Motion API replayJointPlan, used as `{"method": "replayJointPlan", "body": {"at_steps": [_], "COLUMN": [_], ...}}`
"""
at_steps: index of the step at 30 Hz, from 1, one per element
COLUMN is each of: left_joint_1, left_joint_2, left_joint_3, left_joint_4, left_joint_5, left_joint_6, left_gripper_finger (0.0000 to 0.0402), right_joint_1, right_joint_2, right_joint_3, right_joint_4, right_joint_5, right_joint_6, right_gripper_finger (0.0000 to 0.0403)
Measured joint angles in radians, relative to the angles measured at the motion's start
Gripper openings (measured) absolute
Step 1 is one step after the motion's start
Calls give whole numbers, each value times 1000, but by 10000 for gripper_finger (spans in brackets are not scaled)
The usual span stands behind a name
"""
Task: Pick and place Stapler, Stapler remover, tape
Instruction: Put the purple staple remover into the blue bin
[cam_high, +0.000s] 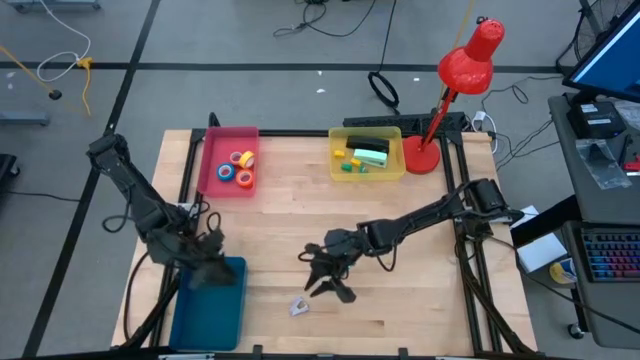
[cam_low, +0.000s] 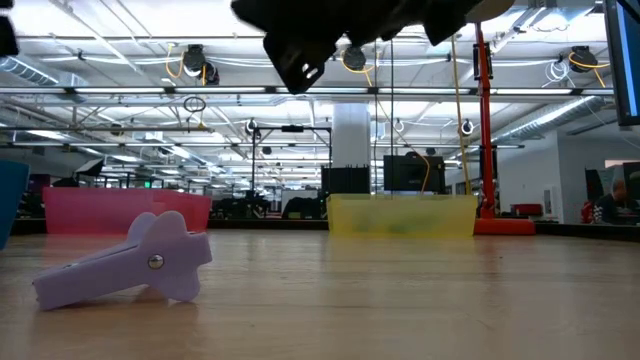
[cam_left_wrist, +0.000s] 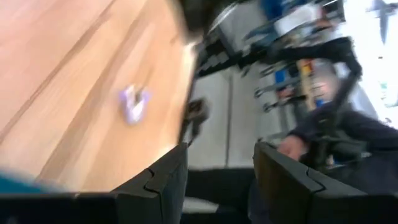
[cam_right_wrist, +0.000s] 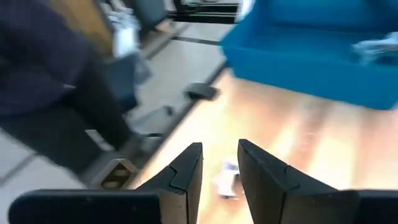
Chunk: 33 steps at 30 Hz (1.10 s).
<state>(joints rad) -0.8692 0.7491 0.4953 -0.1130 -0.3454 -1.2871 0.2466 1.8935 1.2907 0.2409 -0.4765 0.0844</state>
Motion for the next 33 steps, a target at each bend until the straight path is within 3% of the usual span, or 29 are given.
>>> {"method": "replayJointPlan", "body": {"at_steps": [4, 8, 18, 24, 33], "left_joint_1": [0, 0, 0, 0, 0], "left_joint_2": [0, 0, 2, 2, 2], "left_joint_3": [0, 0, 0, 0, 0], "left_joint_4": [121, 174, 176, 176, 176], "left_joint_5": [-55, -96, -160, -175, -179], "left_joint_6": [121, 180, 191, 185, 180], "left_gripper_finger": [184, 184, 184, 184, 184], "right_joint_1": [13, 36, 72, 68, 82], "right_joint_2": [0, 24, 122, 150, 250], "right_joint_3": [0, 1, 1, 4, 63], "right_joint_4": [-42, -60, 47, 165, 186], "right_joint_5": [91, 91, 192, 193, 190], "right_joint_6": [-57, -72, -74, -78, -72], "right_gripper_finger": [96, 96, 96, 96, 116]}}
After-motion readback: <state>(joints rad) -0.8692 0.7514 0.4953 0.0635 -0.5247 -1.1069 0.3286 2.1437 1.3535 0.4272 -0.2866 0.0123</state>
